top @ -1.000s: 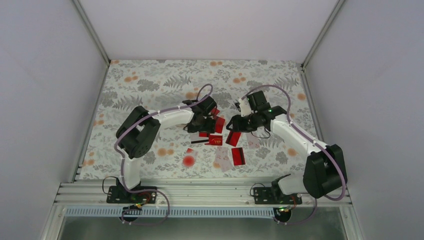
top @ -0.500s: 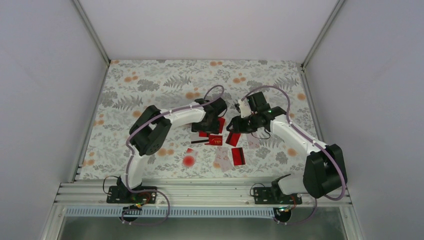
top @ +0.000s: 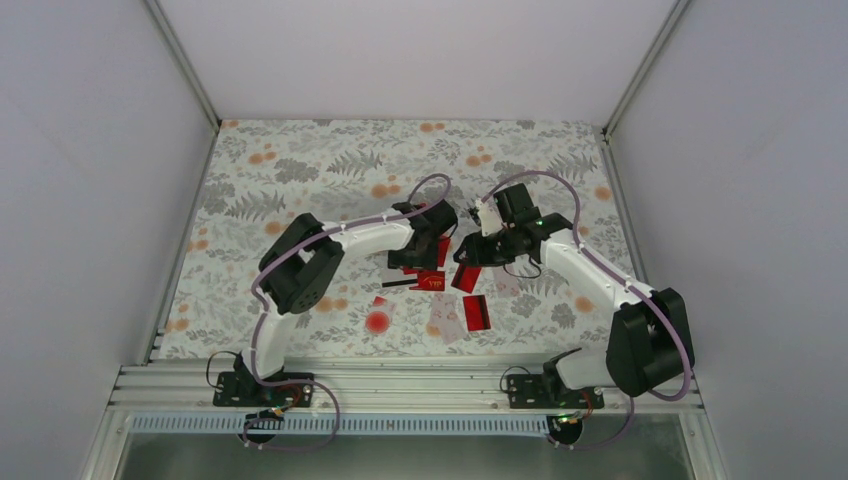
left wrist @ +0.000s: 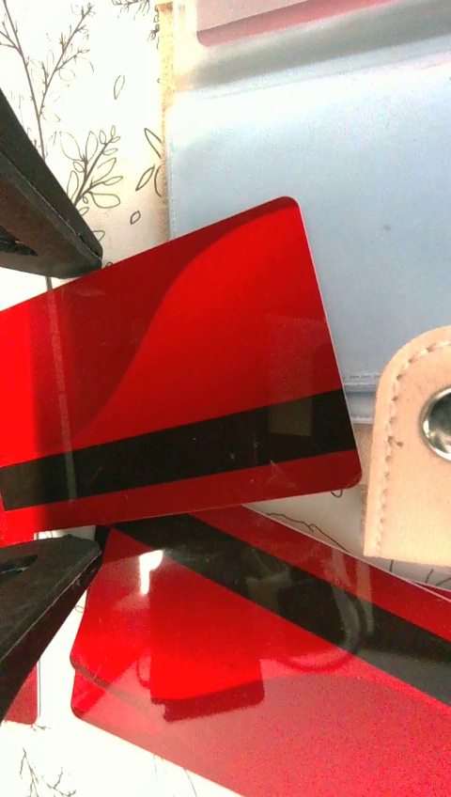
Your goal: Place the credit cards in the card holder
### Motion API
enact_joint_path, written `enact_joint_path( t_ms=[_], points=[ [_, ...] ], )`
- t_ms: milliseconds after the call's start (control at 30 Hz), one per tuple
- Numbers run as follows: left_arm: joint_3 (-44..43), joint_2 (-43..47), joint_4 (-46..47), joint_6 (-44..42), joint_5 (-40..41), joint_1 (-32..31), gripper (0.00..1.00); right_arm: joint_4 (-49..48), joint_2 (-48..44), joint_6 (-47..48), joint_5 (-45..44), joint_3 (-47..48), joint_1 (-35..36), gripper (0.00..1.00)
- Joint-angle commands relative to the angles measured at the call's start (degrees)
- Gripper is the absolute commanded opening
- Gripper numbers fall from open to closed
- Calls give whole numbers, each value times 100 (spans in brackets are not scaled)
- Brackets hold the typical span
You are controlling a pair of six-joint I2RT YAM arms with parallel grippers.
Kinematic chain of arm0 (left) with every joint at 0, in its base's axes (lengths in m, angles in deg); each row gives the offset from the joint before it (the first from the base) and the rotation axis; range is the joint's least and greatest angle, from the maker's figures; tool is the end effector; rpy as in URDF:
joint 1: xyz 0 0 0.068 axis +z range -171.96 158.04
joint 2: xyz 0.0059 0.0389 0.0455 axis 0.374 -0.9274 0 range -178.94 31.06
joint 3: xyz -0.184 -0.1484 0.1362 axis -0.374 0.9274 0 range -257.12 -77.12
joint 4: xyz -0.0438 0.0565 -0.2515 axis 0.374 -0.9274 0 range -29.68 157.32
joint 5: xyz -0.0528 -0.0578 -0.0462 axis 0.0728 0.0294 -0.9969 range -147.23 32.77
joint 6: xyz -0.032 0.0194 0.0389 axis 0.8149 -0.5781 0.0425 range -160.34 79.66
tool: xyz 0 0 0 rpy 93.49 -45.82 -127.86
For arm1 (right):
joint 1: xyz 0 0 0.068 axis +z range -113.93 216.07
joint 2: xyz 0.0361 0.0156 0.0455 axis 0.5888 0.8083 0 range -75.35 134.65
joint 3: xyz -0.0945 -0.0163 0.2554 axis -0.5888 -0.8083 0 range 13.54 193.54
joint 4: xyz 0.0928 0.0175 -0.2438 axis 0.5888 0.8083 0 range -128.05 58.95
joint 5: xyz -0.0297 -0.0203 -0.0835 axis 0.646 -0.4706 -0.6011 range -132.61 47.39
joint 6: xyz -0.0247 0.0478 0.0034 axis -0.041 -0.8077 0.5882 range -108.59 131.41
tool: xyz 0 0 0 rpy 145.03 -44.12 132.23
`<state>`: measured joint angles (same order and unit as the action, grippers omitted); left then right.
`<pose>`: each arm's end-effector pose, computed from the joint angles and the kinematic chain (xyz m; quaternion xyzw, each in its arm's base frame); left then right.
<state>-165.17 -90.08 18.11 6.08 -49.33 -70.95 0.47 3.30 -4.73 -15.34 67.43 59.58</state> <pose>0.2722 -0.3056 0.1476 0.0177 0.9952 -0.0033 0.0960 0.2348 0.1199 0.2298 -0.1151 0.9401 0.2918 0.1335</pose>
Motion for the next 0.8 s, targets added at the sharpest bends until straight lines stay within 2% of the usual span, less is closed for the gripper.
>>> enact_joint_path(
  t_ms=[0,167,400,767],
  points=[
    [412,-260,-379,96,218,10,68,62,-121,155,-41,-65,-39,34],
    [551,-178,-359,131,301,12,58,106,-105,205,-40,-28,-39,34],
    [613,-111,-264,122,364,6,50,124,-84,240,-55,-11,-40,34],
    [741,462,59,26,505,13,48,94,-21,166,-3,168,-48,34]
  ],
)
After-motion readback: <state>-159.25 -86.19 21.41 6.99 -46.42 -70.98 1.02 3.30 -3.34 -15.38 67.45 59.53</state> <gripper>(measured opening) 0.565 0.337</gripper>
